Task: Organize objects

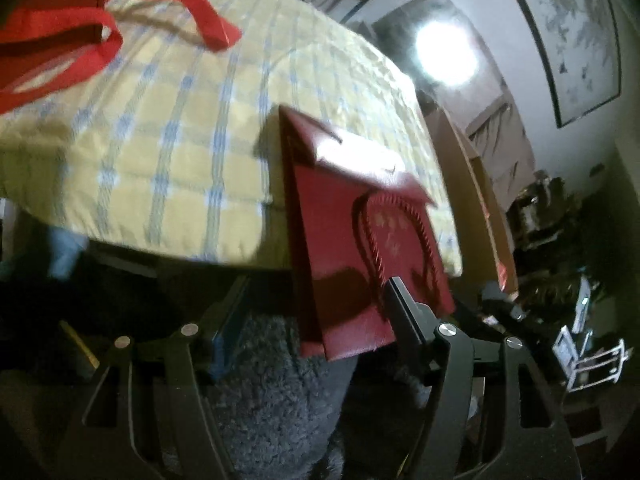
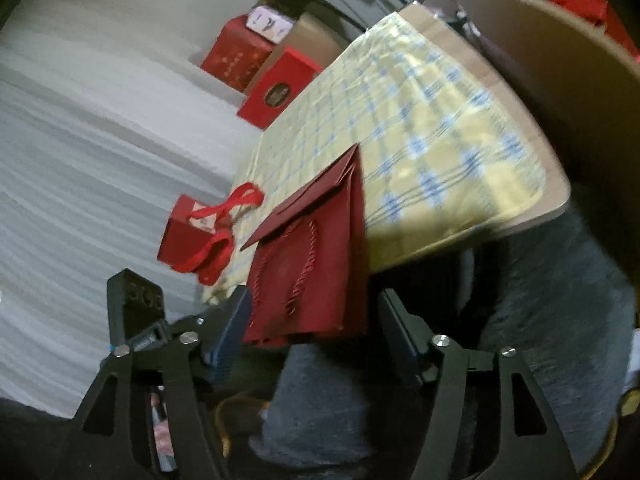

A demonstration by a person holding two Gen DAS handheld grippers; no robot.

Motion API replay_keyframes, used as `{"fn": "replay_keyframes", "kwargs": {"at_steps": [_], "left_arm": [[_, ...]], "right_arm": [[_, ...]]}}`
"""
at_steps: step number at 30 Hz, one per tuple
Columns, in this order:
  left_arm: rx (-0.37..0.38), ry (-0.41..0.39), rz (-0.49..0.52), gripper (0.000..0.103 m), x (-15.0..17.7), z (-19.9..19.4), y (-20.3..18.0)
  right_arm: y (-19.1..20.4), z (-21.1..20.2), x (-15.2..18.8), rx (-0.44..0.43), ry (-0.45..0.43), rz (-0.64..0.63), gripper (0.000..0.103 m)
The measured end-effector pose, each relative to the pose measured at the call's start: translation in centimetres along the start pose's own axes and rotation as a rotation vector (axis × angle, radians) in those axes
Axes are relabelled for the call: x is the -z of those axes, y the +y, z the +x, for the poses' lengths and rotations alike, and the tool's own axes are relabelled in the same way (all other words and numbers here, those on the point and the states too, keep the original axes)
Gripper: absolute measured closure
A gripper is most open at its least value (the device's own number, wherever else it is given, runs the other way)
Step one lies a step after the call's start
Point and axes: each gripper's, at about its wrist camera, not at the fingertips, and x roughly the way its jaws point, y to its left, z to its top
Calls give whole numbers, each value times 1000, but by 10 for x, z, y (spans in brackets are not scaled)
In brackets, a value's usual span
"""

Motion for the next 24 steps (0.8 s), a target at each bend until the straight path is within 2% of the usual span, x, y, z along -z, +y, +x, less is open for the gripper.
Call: {"fn": "replay_keyframes", "kwargs": {"at_steps": [7, 9, 11, 12, 15, 19, 24], "left_arm": [[-1, -18, 19, 40, 2, 14, -11], [15, -15, 17, 41, 3, 19, -13], [37, -7, 7, 41, 3, 25, -13], [36, -9, 6, 41, 3, 26, -12], [7, -24, 36, 51, 4, 28, -17], [12, -52, 24, 60, 4, 22, -15], [-14, -65, 48, 60, 5, 19, -17]], "right_arm": [[0, 19, -2, 34, 43, -21, 36], [-2, 21, 0, 19, 55, -16, 41], [-4, 24, 1, 11, 66, -8, 56], [-5, 24, 2, 14, 67, -5, 58], [-13, 21, 2, 33, 56, 11, 68], [-18, 18, 3, 20, 61, 26, 71], [-10, 14, 4, 24, 65, -5, 73]]}}
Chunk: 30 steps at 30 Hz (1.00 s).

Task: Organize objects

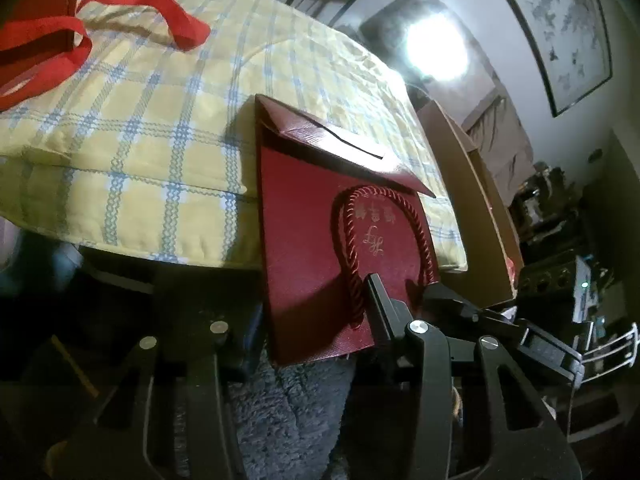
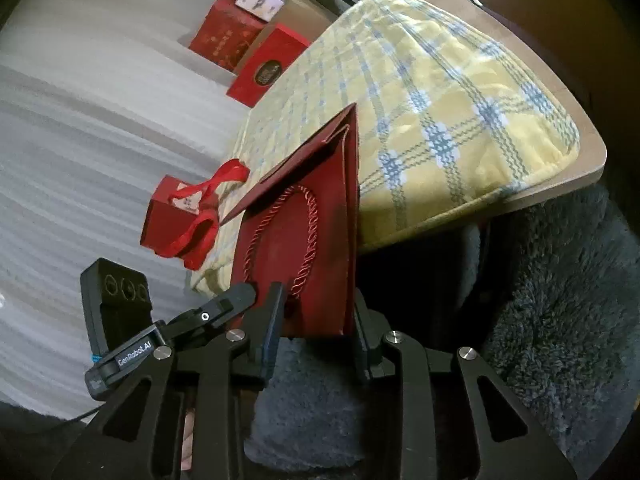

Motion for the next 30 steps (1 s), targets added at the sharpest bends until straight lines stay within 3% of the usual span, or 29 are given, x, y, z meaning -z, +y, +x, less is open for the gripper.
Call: {"fn": "replay_keyframes", "kwargs": {"at_steps": [7, 11, 13, 19, 22, 30], "left_arm": [[63, 41, -74, 59, 1, 7, 13], [82, 40, -79, 58, 2, 10, 15], [93, 54, -90, 52, 2, 14, 17], [139, 70, -138, 50, 2, 22, 26], [129, 49, -112, 56, 1, 20, 21], [31, -81, 64, 63, -1, -5, -12]], "right_arm": [[-14, 0, 0, -36, 8, 57, 72], [-27, 4, 0, -74, 23, 107, 62], [-29, 6, 0, -75, 28, 117, 59], [-30, 5, -1, -95, 13, 118, 65], [-26, -2, -2, -73, -22, 83, 75], [22, -20, 1, 89, -138, -152, 78]]}}
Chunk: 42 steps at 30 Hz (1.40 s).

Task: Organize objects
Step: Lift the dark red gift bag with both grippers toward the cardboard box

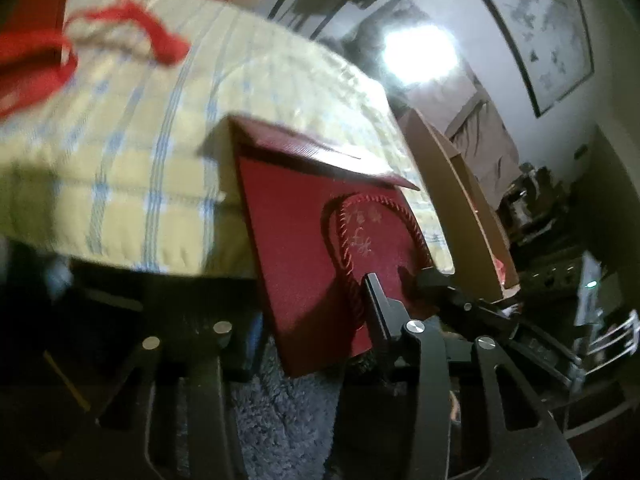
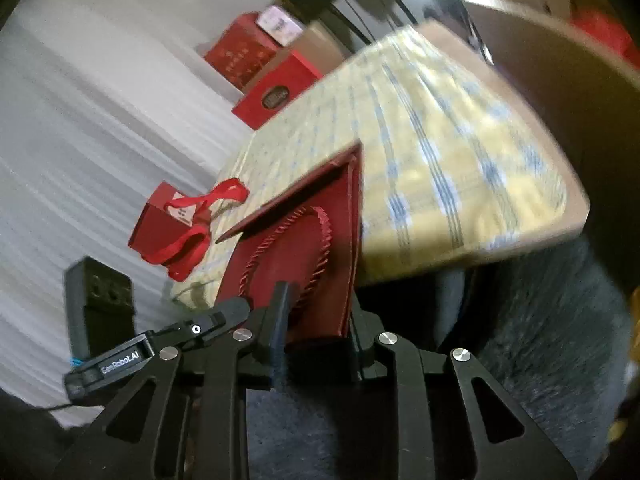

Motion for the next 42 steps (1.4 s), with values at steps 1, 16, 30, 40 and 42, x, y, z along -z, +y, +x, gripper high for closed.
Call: {"fn": "replay_keyframes", "kwargs": {"at_steps": [1, 16, 30, 40, 42], "left_arm": [[-11, -11, 19, 63, 1, -3, -4], [-104, -250, 273, 64, -21, -50, -73], [-194, -396, 303, 64, -38, -63, -104], [-216, -376, 350, 64, -50, -26, -127], [-215, -369, 363, 64, -53, -16, -135]], "right_arm": [[5, -2, 0, 13, -11, -23, 78], [71, -38, -39, 145, -169, -364, 78], [86, -48, -74, 101, -216, -542, 78], [49, -53, -90, 104, -220, -491, 78], [37, -53, -96, 108, -221, -458, 78]]}}
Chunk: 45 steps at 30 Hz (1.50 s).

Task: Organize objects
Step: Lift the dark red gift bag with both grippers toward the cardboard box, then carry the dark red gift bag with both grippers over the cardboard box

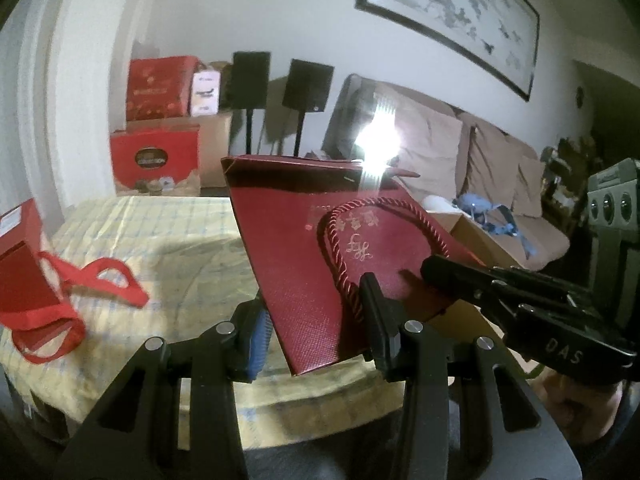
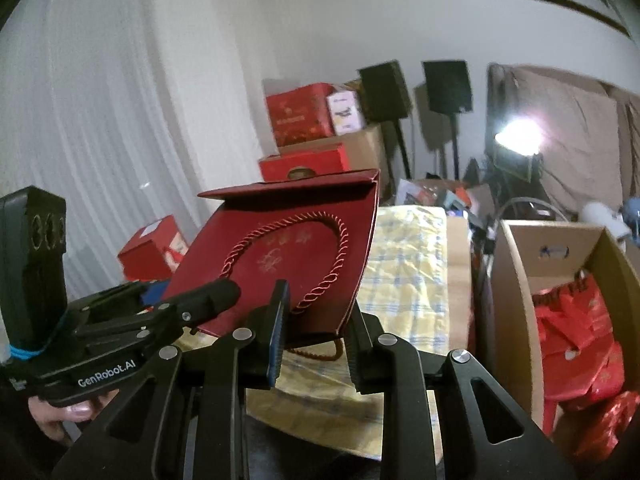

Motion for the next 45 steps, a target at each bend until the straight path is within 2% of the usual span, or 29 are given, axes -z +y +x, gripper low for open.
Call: {"fn": "replay_keyframes", "kwargs": {"at_steps": [13, 22, 45], "left_arm": [[18, -39, 67, 65, -17, 36, -46], [41, -77, 91, 65, -26, 35, -64], [65, -65, 106, 65, -45, 45, -90]], "right_arm": [[-40, -17, -6, 120, -50, 48, 78], [-55, -33, -15, 112, -85, 73, 78], [-74, -53, -21, 142, -125, 101, 78]]}}
